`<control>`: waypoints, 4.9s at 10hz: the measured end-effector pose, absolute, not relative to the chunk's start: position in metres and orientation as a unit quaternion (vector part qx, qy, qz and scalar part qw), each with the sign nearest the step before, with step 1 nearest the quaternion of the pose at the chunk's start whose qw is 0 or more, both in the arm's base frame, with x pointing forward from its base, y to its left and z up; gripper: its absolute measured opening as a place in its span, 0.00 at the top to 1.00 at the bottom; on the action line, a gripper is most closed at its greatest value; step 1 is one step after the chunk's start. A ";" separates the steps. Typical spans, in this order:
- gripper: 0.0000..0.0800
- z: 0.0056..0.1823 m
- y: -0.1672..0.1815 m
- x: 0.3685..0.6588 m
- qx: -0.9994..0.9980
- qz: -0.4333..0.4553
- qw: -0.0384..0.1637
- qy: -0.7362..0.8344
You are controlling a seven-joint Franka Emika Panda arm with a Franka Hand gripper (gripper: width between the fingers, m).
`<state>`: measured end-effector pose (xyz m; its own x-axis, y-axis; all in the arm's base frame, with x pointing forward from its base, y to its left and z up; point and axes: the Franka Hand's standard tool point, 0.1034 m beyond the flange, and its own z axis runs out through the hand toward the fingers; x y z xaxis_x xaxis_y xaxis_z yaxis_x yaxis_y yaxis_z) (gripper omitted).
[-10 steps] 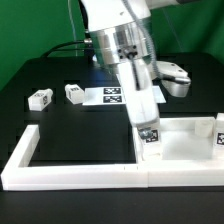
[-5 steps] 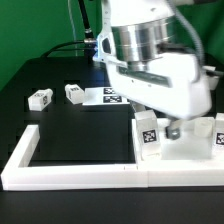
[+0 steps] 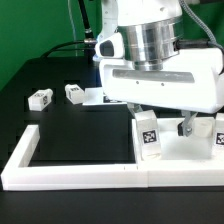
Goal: Assemble square table
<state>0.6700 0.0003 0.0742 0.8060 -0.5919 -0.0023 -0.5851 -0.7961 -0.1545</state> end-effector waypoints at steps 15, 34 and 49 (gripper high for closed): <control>0.64 0.067 -0.016 0.671 -0.914 -0.033 0.068 0.398; 0.32 0.076 -0.006 0.670 -0.978 -0.014 0.058 0.199; 0.26 0.073 -0.005 0.674 -0.803 0.020 0.110 0.586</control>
Offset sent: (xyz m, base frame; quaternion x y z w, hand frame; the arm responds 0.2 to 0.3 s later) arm -0.0032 0.0100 -0.0034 -0.0118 0.0244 -0.2436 0.9695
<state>0.6737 -0.0054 0.0729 0.3127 -0.9361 -0.1610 -0.9449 -0.2893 -0.1531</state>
